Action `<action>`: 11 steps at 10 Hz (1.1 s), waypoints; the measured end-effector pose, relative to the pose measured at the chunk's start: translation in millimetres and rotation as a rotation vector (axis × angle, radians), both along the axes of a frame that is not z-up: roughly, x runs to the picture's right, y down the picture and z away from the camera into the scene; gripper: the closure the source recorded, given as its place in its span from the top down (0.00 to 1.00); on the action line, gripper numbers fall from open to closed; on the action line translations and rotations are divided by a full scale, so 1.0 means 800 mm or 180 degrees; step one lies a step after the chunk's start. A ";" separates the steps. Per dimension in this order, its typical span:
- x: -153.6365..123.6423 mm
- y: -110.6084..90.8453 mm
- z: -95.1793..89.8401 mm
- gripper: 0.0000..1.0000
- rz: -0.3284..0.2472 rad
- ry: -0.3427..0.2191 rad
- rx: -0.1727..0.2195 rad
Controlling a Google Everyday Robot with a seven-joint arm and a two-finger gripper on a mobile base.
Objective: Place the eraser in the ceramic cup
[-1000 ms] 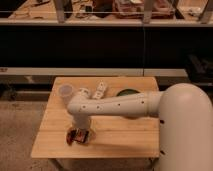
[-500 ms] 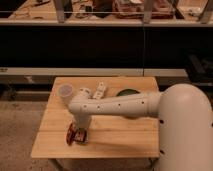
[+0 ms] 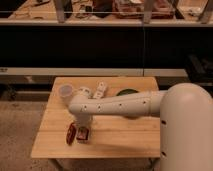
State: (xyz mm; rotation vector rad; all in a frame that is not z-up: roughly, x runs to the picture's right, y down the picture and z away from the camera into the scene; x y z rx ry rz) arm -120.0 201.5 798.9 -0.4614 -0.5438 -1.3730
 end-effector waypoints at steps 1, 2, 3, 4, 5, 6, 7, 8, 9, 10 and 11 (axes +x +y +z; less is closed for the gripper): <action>0.003 -0.007 -0.004 0.39 0.0032 0.0004 0.0027; 0.003 -0.011 -0.006 0.39 0.0083 -0.0007 0.0023; 0.004 -0.018 -0.009 0.39 0.0147 -0.0036 0.0017; 0.005 -0.030 -0.011 0.39 0.0224 -0.0077 0.0025; 0.006 -0.040 -0.011 0.39 0.0267 -0.0104 0.0038; 0.007 -0.051 -0.012 0.39 0.0296 -0.0132 0.0064; 0.006 -0.071 -0.013 0.39 0.0340 -0.0173 0.0113; 0.004 -0.089 -0.013 0.39 0.0373 -0.0206 0.0155; 0.002 -0.105 -0.012 0.39 0.0411 -0.0227 0.0190; -0.001 -0.125 -0.010 0.39 0.0448 -0.0242 0.0235; -0.011 -0.153 -0.009 0.39 0.0488 -0.0268 0.0294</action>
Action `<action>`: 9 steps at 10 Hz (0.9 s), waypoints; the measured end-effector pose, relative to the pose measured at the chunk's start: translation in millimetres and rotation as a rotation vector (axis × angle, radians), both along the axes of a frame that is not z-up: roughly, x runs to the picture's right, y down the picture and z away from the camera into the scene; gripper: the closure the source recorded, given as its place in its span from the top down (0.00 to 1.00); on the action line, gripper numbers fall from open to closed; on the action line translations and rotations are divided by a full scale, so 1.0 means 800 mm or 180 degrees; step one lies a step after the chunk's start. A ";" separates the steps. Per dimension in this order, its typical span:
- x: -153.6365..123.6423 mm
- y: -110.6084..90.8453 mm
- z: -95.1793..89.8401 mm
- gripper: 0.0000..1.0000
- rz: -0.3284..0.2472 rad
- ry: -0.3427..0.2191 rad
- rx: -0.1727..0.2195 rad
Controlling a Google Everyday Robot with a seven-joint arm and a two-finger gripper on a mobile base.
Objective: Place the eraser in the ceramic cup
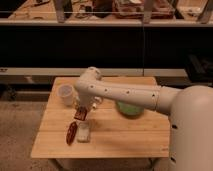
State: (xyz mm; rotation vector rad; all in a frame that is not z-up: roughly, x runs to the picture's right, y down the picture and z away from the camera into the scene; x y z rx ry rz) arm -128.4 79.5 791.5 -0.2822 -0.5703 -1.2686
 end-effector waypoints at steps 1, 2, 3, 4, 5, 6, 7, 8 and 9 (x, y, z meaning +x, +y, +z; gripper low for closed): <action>-0.009 -0.025 0.000 0.39 0.0030 -0.0016 0.0060; -0.019 -0.050 0.000 0.39 0.0068 -0.0032 0.0117; -0.033 -0.078 0.000 0.39 0.0108 -0.0045 0.0177; -0.044 -0.093 0.001 0.39 0.0131 -0.0051 0.0206; -0.055 -0.106 0.002 0.39 0.0148 -0.0056 0.0235; -0.076 -0.121 0.005 0.39 0.0163 -0.0078 0.0260; -0.093 -0.130 0.009 0.39 0.0163 -0.0093 0.0265; -0.106 -0.136 0.012 0.39 0.0162 -0.0104 0.0263; -0.120 -0.141 0.016 0.39 0.0149 -0.0111 0.0245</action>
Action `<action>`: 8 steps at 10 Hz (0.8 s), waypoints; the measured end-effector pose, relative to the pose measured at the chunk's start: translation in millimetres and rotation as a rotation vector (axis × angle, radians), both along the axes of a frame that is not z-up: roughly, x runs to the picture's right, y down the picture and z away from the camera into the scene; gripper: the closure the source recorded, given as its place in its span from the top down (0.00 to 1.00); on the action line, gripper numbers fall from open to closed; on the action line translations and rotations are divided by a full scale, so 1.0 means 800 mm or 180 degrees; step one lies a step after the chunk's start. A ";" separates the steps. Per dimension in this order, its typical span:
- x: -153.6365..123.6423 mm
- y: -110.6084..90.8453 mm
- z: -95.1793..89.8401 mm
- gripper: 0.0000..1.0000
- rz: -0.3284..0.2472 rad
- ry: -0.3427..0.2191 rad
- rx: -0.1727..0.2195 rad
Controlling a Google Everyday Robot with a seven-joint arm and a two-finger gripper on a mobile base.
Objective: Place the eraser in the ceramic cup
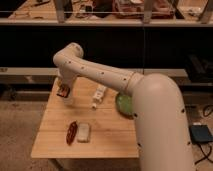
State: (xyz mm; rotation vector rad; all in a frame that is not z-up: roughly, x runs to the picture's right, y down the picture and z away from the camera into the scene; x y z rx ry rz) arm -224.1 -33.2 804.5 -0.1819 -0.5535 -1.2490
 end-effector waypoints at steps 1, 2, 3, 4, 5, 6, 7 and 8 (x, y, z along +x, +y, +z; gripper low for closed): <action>-0.013 -0.005 0.005 0.39 -0.0030 0.0002 -0.0019; -0.023 -0.008 0.010 0.42 -0.0069 0.0013 -0.0033; -0.032 -0.009 0.015 0.50 -0.0117 0.0029 -0.0046; -0.038 -0.009 0.021 0.60 -0.0159 0.0054 -0.0058; -0.039 -0.011 0.028 0.71 -0.0193 0.0104 -0.0068; -0.038 -0.012 0.033 0.77 -0.0216 0.0142 -0.0072; -0.037 -0.014 0.039 0.80 -0.0247 0.0184 -0.0083; -0.037 -0.015 0.041 0.80 -0.0272 0.0200 -0.0087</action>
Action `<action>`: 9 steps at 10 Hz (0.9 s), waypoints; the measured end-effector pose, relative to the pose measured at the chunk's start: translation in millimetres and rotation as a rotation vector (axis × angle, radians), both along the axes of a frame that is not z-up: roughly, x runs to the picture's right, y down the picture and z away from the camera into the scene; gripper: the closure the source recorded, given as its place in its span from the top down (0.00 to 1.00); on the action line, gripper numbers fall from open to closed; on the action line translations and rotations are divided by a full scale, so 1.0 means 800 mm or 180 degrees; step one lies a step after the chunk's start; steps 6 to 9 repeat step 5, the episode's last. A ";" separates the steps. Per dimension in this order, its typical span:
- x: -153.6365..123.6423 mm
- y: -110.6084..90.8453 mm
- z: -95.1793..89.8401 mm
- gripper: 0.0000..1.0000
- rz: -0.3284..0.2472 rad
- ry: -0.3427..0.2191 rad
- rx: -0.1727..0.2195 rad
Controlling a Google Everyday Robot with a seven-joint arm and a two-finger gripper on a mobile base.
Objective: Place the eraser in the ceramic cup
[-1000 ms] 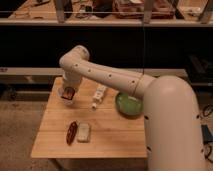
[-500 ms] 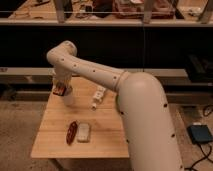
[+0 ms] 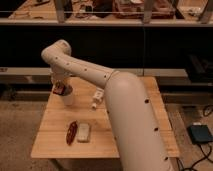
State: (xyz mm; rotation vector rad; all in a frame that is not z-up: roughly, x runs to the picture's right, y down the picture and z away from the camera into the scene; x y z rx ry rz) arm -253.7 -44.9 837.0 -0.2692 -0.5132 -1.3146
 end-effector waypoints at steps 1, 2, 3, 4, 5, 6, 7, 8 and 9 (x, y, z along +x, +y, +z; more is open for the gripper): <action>0.000 0.000 0.002 0.80 -0.0021 0.0011 -0.0002; 0.001 -0.001 0.003 0.80 -0.0035 0.0021 -0.0009; 0.004 0.000 0.003 0.80 -0.0042 0.0018 -0.0048; 0.005 0.000 0.001 0.80 -0.0048 0.0004 -0.0067; 0.007 -0.003 -0.003 0.80 -0.0051 -0.0005 -0.0067; 0.007 -0.003 -0.003 0.80 -0.0051 -0.0005 -0.0067; 0.007 -0.003 -0.003 0.80 -0.0051 -0.0005 -0.0067; 0.007 -0.003 -0.003 0.80 -0.0051 -0.0005 -0.0067; 0.007 -0.003 -0.003 0.80 -0.0051 -0.0005 -0.0067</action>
